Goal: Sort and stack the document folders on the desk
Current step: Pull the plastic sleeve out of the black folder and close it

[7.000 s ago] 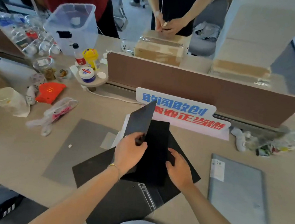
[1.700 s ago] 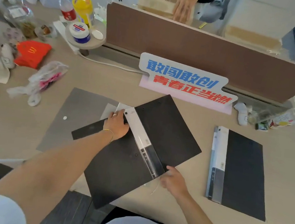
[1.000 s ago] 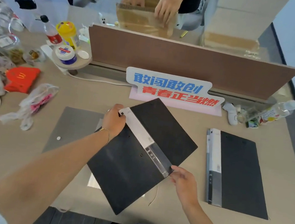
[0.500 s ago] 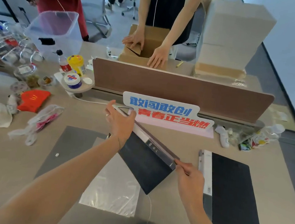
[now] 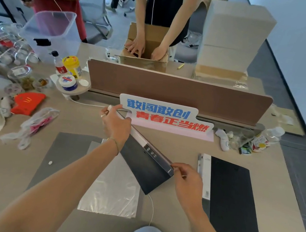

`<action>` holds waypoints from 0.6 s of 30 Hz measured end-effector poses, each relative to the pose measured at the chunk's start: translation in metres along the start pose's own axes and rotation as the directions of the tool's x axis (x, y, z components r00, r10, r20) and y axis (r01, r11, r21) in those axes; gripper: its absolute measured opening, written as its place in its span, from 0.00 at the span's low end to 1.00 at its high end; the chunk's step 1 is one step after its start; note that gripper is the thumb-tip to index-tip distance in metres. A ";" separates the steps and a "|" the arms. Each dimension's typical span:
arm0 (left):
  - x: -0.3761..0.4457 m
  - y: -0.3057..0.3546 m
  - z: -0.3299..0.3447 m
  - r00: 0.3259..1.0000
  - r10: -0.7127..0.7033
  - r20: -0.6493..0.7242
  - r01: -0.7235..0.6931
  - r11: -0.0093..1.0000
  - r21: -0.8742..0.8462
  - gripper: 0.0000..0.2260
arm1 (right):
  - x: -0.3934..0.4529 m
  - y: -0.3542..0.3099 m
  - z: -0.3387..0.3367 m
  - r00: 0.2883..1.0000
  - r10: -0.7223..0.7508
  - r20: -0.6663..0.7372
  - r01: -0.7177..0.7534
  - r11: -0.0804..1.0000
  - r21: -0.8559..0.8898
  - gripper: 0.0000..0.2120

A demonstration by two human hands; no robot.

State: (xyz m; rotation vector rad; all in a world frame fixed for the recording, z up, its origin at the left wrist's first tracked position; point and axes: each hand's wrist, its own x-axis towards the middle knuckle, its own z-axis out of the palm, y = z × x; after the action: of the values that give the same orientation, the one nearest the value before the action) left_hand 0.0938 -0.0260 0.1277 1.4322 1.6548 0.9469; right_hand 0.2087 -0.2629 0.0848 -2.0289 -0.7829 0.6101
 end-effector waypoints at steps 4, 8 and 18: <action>0.000 0.004 -0.007 1.000 -0.007 -0.025 0.007 1.000 0.021 0.25 | 0.008 -0.001 0.002 0.999 0.001 0.053 0.000 1.000 -0.021 0.11; -0.004 0.007 -0.017 0.999 0.041 -0.013 -0.040 0.999 0.015 0.29 | 0.018 -0.002 0.005 0.994 -0.001 0.108 0.010 0.997 -0.077 0.11; -0.012 0.018 -0.039 0.990 0.141 -0.008 -0.140 0.973 -0.181 0.29 | 0.043 -0.021 0.021 0.988 0.000 0.152 0.020 0.991 -0.131 0.10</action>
State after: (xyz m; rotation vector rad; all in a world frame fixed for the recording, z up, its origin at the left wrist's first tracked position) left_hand 0.0679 -0.0386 0.1620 1.4397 1.4378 1.1418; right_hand 0.2180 -0.2121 0.0861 -2.1153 -0.9446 0.7312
